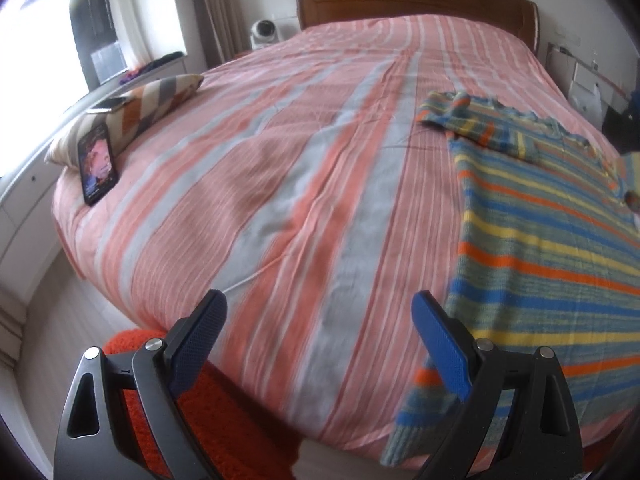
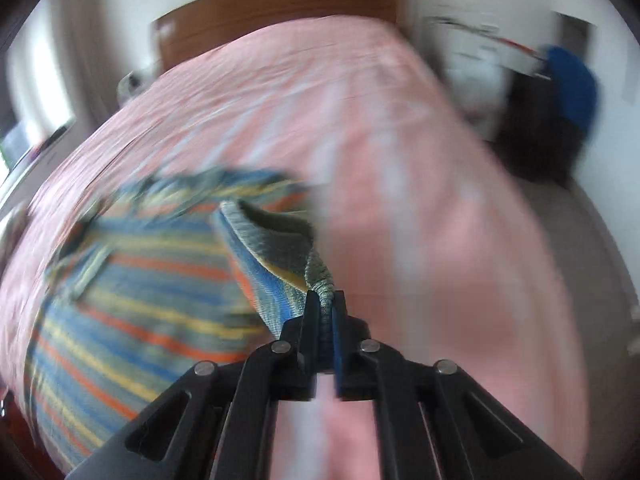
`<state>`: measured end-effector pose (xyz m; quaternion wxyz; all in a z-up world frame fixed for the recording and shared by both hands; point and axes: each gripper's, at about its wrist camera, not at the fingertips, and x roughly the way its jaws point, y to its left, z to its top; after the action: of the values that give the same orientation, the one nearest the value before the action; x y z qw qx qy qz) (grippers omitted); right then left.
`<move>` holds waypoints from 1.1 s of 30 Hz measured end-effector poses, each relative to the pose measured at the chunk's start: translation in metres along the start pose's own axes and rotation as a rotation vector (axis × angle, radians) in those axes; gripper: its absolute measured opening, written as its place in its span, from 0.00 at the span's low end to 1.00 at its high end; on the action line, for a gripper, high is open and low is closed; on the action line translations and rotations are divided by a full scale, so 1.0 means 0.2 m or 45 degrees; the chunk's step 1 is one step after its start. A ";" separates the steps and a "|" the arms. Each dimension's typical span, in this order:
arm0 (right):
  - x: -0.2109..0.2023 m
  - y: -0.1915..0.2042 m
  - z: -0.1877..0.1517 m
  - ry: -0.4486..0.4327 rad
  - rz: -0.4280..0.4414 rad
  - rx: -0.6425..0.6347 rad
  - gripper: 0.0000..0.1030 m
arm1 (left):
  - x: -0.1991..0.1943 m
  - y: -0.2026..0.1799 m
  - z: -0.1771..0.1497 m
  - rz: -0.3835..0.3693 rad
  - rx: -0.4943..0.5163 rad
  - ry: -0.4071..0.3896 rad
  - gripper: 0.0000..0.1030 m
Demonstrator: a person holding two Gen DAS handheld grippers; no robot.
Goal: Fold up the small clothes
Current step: 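Lift the sleeve with the right gripper and lay it across the sweater body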
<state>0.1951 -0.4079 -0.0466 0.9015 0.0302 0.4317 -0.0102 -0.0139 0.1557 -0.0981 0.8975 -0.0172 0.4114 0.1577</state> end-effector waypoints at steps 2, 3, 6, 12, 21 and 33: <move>-0.05 -0.23 -0.04 0.000 -0.074 0.097 0.05 | 0.00 0.00 0.00 0.003 -0.010 0.001 0.92; -0.05 -0.30 -0.06 0.008 -0.092 0.140 0.05 | 0.00 0.00 0.00 0.005 -0.015 0.006 0.92; -0.06 -0.51 -0.17 0.036 -0.107 0.291 0.05 | 0.01 -0.01 -0.01 0.019 -0.010 0.015 0.92; -0.06 -0.65 -0.31 0.013 -0.018 0.486 0.04 | 0.00 -0.04 -0.02 0.045 0.033 -0.006 0.92; 0.03 -0.71 -0.41 0.058 0.147 0.669 0.07 | 0.01 -0.02 -0.02 0.031 0.023 0.009 0.92; 0.06 -0.75 -0.38 0.056 0.274 0.756 0.02 | 0.01 -0.07 -0.03 0.054 0.071 0.001 0.92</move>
<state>0.1365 -0.5531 -0.1096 0.8395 0.3378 0.4237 -0.0399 -0.0135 0.1416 -0.1047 0.8940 0.0165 0.4161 0.1653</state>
